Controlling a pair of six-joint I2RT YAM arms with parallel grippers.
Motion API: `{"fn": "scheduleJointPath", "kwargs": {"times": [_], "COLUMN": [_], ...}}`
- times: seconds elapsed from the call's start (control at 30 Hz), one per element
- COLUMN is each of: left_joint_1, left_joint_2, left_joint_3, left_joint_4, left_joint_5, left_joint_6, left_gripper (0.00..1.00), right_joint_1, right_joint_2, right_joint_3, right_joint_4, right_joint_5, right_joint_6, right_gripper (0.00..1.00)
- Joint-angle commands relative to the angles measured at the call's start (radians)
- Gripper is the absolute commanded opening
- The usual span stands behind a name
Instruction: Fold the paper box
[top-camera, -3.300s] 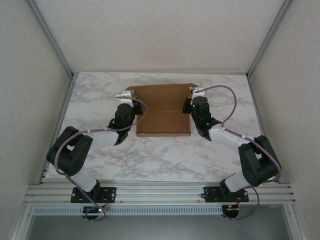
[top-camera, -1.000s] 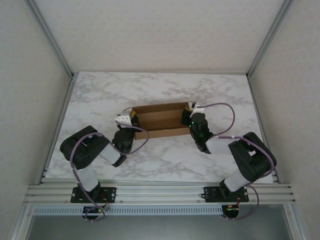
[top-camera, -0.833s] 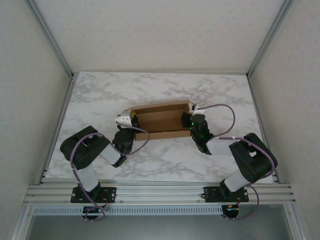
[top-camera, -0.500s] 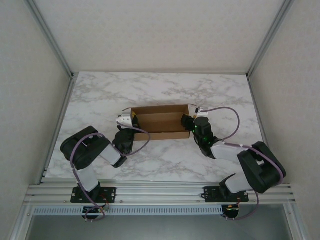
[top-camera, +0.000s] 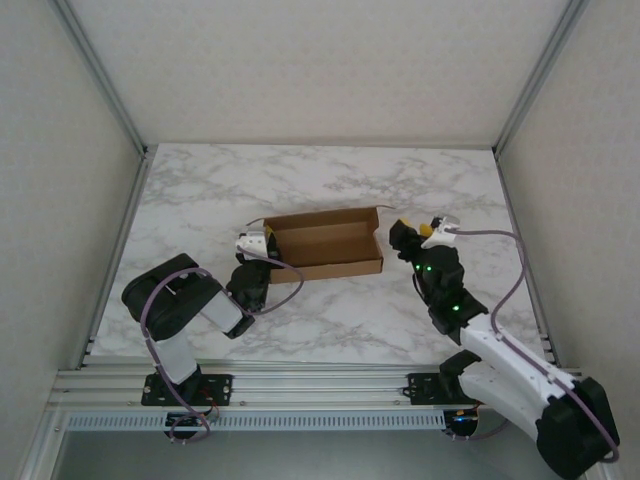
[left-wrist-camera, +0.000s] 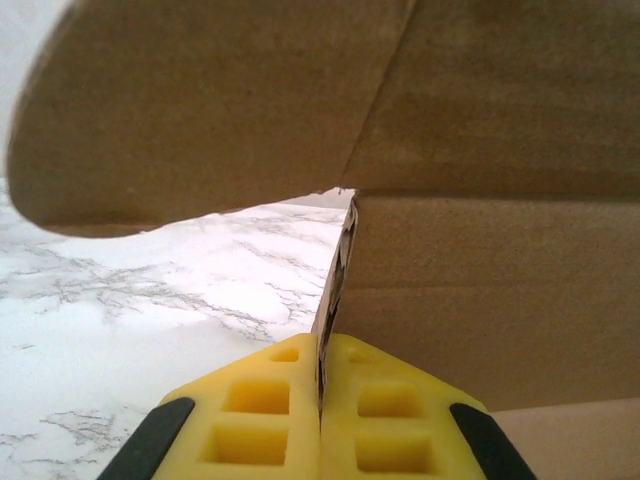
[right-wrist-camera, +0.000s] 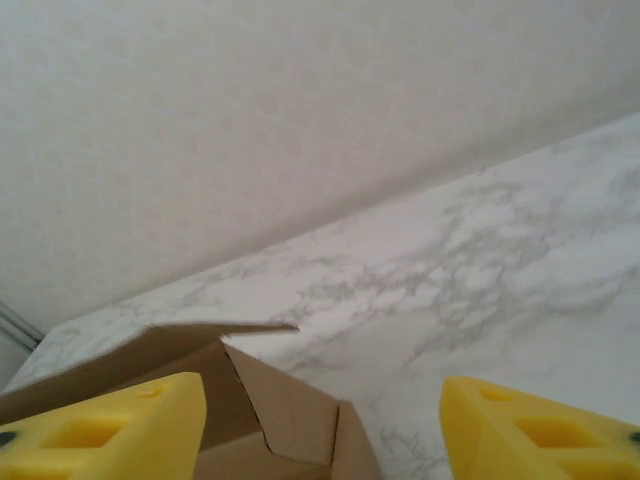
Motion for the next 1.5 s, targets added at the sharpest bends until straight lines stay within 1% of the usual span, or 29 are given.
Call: {"fn": "scheduleJointPath", "kwargs": {"times": [0.0,0.07,0.17,0.2,0.23,0.3,0.43,0.53,0.6,0.7,0.83,1.0,1.07,1.13,1.17,1.23,1.37,1.47], "left_joint_1": [-0.020,-0.026,-0.037,-0.040,-0.043,-0.051,-0.067,-0.075,-0.080,-0.092,-0.108,-0.116,-0.115,-0.116,-0.120,-0.127,-0.136,-0.150], "left_joint_2": [0.023,0.023,0.030,0.033,0.036,0.042,0.046,0.051,0.057,0.064,0.072,0.058,0.040,0.017,0.010,-0.005,-0.036,-0.081], "left_joint_3": [-0.040,-0.040,-0.042,-0.043,-0.046,-0.051,-0.051,-0.052,-0.052,-0.055,-0.059,-0.056,-0.050,-0.047,-0.049,-0.058,-0.082,-0.108], "left_joint_4": [-0.100,-0.093,-0.084,-0.076,-0.068,-0.049,-0.041,-0.038,-0.038,-0.033,-0.017,-0.033,-0.061,-0.099,-0.108,-0.110,-0.131,-0.170], "left_joint_5": [-0.010,-0.008,-0.009,-0.012,-0.012,-0.005,-0.012,-0.014,-0.017,-0.014,-0.031,-0.044,-0.033,0.022,0.031,0.031,0.023,0.021], "left_joint_6": [0.028,0.042,0.069,0.076,0.083,0.095,0.121,0.130,0.129,0.129,0.145,0.132,0.114,0.099,0.090,0.074,0.048,0.029], "left_gripper": [0.00,0.00,0.00,0.00,0.00,0.00,0.00,0.00,0.00,0.00,0.00,0.01,0.06,0.10,0.13,0.23,0.36,0.42], "right_joint_1": [-0.003,-0.004,-0.004,-0.002,0.000,0.003,0.010,0.014,0.018,0.031,0.058,0.086,0.092,0.099,0.101,0.103,0.104,0.107], "right_joint_2": [-0.054,-0.041,0.068,0.107,0.145,0.227,0.368,0.500,0.566,0.630,0.686,0.673,0.662,0.651,0.646,0.636,0.630,0.629], "right_joint_3": [0.121,0.221,0.406,0.450,0.488,0.570,0.718,0.846,0.895,0.910,0.914,0.813,0.768,0.722,0.707,0.673,0.635,0.606], "right_joint_4": [-0.144,-0.265,-0.455,-0.493,-0.523,-0.590,-0.694,-0.816,-0.846,-0.845,-0.851,-0.790,-0.766,-0.743,-0.736,-0.717,-0.699,-0.683], "right_joint_5": [-0.040,-0.089,-0.202,-0.228,-0.242,-0.227,-0.261,-0.311,-0.327,-0.297,-0.289,-0.262,-0.253,-0.242,-0.235,-0.224,-0.225,-0.233], "right_joint_6": [-0.084,-0.074,-0.075,-0.069,-0.063,-0.032,0.003,0.037,0.048,0.059,0.051,0.073,0.084,0.089,0.092,0.102,0.110,0.120], "right_gripper": [0.57,0.52,0.44,0.43,0.42,0.39,0.35,0.36,0.36,0.36,0.36,0.36,0.35,0.35,0.35,0.35,0.35,0.35]}}
